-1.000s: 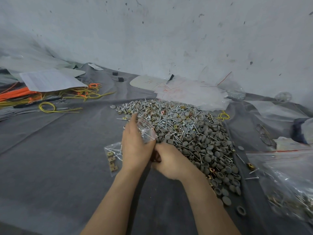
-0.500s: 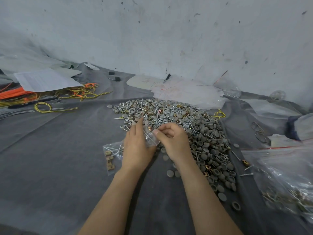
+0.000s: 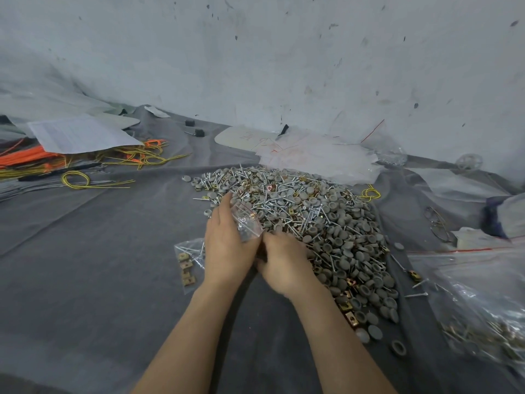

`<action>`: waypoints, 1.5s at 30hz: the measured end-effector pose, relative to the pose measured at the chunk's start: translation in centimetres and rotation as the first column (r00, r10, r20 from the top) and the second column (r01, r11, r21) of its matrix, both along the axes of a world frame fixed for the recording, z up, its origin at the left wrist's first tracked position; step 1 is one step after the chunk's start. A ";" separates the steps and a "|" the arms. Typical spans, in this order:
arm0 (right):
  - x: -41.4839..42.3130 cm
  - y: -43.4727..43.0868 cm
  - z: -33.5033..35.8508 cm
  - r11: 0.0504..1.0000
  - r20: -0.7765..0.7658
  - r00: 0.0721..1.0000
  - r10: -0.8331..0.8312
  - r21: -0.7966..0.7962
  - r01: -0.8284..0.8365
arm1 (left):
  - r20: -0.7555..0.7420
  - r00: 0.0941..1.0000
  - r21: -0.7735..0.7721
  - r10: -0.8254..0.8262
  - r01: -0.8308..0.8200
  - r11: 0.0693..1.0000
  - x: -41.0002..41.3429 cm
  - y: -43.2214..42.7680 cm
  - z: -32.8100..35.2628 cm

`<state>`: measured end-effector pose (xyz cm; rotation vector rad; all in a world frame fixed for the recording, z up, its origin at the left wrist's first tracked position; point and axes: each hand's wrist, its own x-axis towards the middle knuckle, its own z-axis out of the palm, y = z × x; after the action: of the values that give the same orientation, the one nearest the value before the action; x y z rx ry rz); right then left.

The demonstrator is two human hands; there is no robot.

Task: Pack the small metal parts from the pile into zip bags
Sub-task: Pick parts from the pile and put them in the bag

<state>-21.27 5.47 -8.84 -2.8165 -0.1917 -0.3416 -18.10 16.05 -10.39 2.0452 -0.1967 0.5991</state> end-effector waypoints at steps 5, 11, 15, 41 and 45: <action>0.3 -0.9 1.0 0.833 0.072 0.986 -0.153 0.546 0.090 | -0.012 1.000 0.093 -0.012 0.013 0.996 -0.2 0.1 0.1; 0.6 -1.1 1.4 0.616 0.072 0.977 -0.202 0.785 0.069 | -0.041 0.996 0.278 -0.076 0.085 0.957 -0.6 -0.1 0.0; 0.6 -0.8 1.5 0.580 0.046 0.998 0.034 0.812 -0.057 | -0.039 0.996 0.204 -0.080 0.086 0.975 -0.5 -0.1 0.1; -0.3 -0.1 0.6 0.972 -0.096 0.970 -0.225 -0.087 0.217 | 0.000 1.000 0.038 0.023 -0.023 0.999 -0.1 0.0 0.2; -0.4 0.0 0.6 0.973 -0.104 0.968 -0.227 -0.073 0.221 | 0.006 1.000 0.039 0.019 -0.019 0.999 -0.3 -0.1 0.3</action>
<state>-21.66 5.42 -8.26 -2.9134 0.1446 -0.2294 -18.38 15.93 -10.08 2.0850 -0.1941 0.6168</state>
